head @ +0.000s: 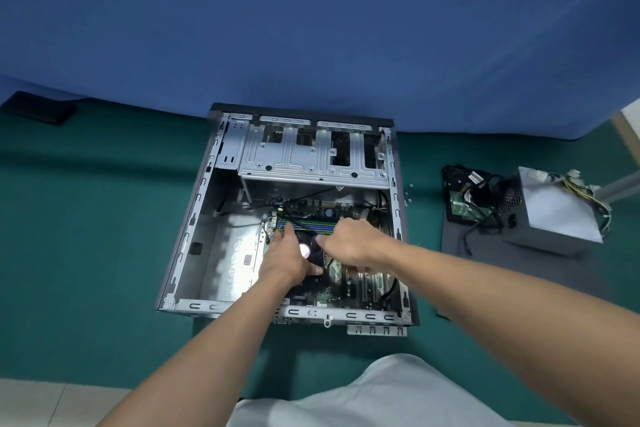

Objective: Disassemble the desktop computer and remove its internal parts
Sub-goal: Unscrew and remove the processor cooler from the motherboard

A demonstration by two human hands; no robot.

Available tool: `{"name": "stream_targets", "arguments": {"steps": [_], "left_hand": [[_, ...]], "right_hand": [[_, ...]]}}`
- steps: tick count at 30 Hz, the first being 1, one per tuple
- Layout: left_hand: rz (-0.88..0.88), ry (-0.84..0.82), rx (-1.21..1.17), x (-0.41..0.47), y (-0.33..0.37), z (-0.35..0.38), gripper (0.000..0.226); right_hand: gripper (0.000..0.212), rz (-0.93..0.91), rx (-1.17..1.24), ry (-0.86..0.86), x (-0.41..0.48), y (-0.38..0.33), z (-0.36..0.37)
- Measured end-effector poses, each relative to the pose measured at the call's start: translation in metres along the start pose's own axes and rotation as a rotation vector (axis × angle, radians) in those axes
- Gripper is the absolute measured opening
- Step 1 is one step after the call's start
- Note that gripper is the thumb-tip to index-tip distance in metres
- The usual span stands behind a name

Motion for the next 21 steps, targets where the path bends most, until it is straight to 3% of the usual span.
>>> {"name": "stream_targets", "arguments": {"steps": [2, 5, 9, 11, 13, 15, 18, 21], "left_hand": [[0.005, -0.004, 0.007, 0.000, 0.001, 0.000, 0.116], [0.012, -0.020, 0.014, 0.001, 0.002, 0.002, 0.118], [0.020, -0.022, 0.039, 0.003, 0.001, 0.004, 0.119], [0.025, -0.026, 0.053, 0.004, 0.002, 0.005, 0.117], [0.027, -0.020, 0.078, 0.003, 0.003, 0.004, 0.114], [0.027, -0.015, 0.083, 0.003, 0.003, 0.003, 0.112], [0.029, -0.020, 0.089, 0.002, 0.003, 0.003, 0.115], [0.022, -0.026, 0.092, 0.002, 0.002, 0.003, 0.117]], "right_hand": [[0.033, 0.123, 0.035, -0.058, 0.001, 0.001, 0.000], [0.018, 0.096, -0.060, -0.054, 0.003, -0.008, -0.003], [0.024, -0.126, -0.461, -0.071, -0.009, -0.020, 0.002], [0.013, -0.279, -0.760, -0.093, -0.019, -0.024, 0.011], [0.022, -0.467, -1.057, -0.111, -0.026, -0.028, 0.022], [0.027, -0.554, -1.168, -0.130, -0.028, -0.029, 0.025], [0.013, -0.443, -0.833, -0.071, -0.020, -0.029, 0.015], [0.024, -0.048, -0.190, 0.011, -0.002, -0.007, 0.002]]}}
Point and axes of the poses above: each hand's wrist, its own x-axis towards the middle knuckle, its own z-axis out of the palm, y = z × x, the point moved 6 cm from there along x, towards the middle knuckle, and after that the axes turned 13 degrees about x, right-handed, at the moved point
